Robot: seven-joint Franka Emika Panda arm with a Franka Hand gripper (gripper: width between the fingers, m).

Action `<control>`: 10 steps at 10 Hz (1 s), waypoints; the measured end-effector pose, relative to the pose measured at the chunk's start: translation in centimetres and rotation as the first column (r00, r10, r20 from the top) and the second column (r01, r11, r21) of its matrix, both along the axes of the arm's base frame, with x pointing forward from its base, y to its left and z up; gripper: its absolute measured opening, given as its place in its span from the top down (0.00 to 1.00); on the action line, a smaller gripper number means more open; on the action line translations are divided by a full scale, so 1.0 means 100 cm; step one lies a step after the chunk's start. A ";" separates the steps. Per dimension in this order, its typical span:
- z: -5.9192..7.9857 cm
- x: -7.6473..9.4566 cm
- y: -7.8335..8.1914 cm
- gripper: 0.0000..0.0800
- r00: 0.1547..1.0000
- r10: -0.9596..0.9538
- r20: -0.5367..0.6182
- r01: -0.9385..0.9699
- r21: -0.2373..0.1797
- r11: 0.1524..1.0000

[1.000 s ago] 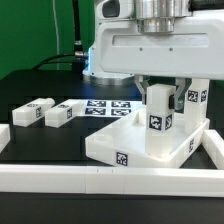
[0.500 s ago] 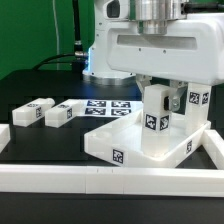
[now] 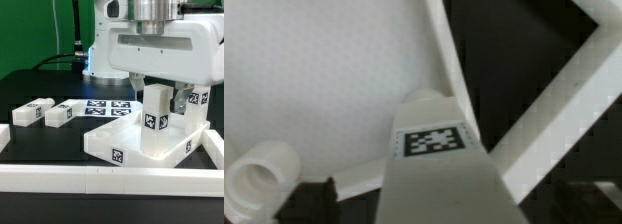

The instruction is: Assemble desk

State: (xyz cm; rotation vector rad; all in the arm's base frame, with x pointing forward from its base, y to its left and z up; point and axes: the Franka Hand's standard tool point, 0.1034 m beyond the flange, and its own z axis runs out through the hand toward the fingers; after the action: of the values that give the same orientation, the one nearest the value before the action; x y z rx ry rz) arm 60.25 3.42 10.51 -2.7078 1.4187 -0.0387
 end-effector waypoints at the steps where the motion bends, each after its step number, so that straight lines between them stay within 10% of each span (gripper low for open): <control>1: 0.008 -0.008 0.005 0.20 1.000 0.016 0.003 -0.016 0.005 1.000; 10: 0.007 -0.044 0.018 0.19 0.991 0.130 0.017 -0.130 -0.005 0.992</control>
Offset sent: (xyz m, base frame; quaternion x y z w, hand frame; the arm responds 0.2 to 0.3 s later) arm -0.0423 0.0025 0.0002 -0.0124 -0.0046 -0.0545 0.9984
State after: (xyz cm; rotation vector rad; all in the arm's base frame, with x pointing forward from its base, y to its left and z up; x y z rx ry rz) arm 55.85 5.22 11.18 -2.7888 1.2364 -0.0566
